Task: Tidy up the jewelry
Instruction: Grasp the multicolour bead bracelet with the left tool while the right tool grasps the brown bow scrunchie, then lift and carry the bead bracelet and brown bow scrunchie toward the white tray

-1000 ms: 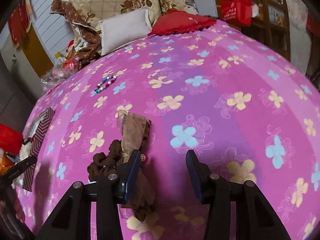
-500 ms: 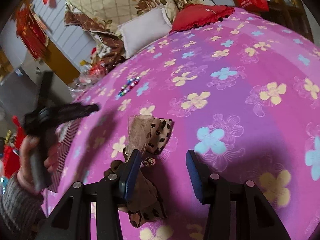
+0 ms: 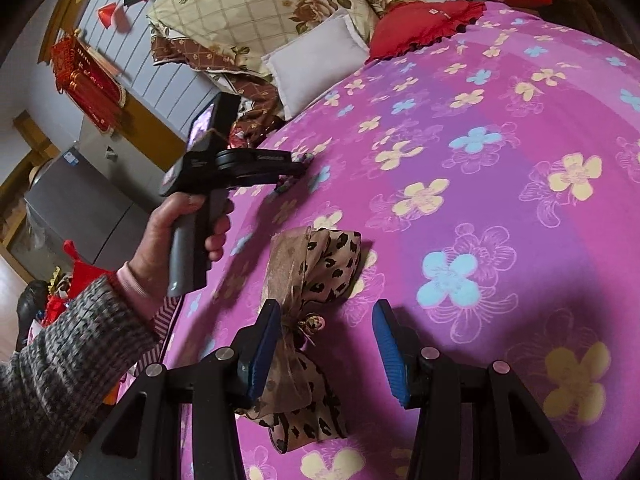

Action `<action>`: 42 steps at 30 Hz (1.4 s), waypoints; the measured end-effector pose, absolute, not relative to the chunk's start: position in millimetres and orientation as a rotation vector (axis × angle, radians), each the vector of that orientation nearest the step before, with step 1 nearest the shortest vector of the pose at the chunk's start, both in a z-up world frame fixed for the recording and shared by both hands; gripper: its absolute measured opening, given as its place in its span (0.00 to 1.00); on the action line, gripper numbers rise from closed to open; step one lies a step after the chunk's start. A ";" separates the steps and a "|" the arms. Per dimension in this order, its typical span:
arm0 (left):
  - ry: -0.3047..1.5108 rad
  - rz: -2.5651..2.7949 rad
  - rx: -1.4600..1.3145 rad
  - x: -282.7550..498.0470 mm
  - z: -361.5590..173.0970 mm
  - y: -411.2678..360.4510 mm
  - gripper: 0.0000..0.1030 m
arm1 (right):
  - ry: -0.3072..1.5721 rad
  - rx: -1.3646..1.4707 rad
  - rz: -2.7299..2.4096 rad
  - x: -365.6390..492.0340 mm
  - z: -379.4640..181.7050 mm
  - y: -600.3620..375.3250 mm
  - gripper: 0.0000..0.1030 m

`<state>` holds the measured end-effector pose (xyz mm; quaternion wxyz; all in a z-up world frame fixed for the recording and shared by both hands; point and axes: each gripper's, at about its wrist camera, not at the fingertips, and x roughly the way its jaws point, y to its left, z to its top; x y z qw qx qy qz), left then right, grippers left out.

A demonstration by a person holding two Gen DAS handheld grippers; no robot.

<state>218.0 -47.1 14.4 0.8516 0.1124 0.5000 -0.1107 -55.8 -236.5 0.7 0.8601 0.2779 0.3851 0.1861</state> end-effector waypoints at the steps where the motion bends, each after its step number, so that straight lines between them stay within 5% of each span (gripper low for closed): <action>1: 1.054 -0.237 0.233 217.9 14.3 -47.5 0.46 | 0.810 0.587 0.394 -55.7 0.3 -236.9 0.45; 3: 1.044 -0.241 0.238 216.4 13.7 -48.2 0.44 | 0.816 0.599 0.396 -54.2 -1.5 -237.7 0.45; 7: 1.043 -0.262 0.277 206.2 14.6 -59.4 0.17 | 0.826 0.616 0.390 -53.6 -3.5 -240.2 0.45; 29: 1.044 -0.261 0.139 16.2 33.4 41.3 0.17 | 0.831 0.634 0.360 -57.3 -5.3 -245.1 0.46; 42: 1.052 -0.364 0.238 7.6 24.8 14.2 0.18 | 0.821 0.656 0.339 -60.4 -5.5 -249.8 0.46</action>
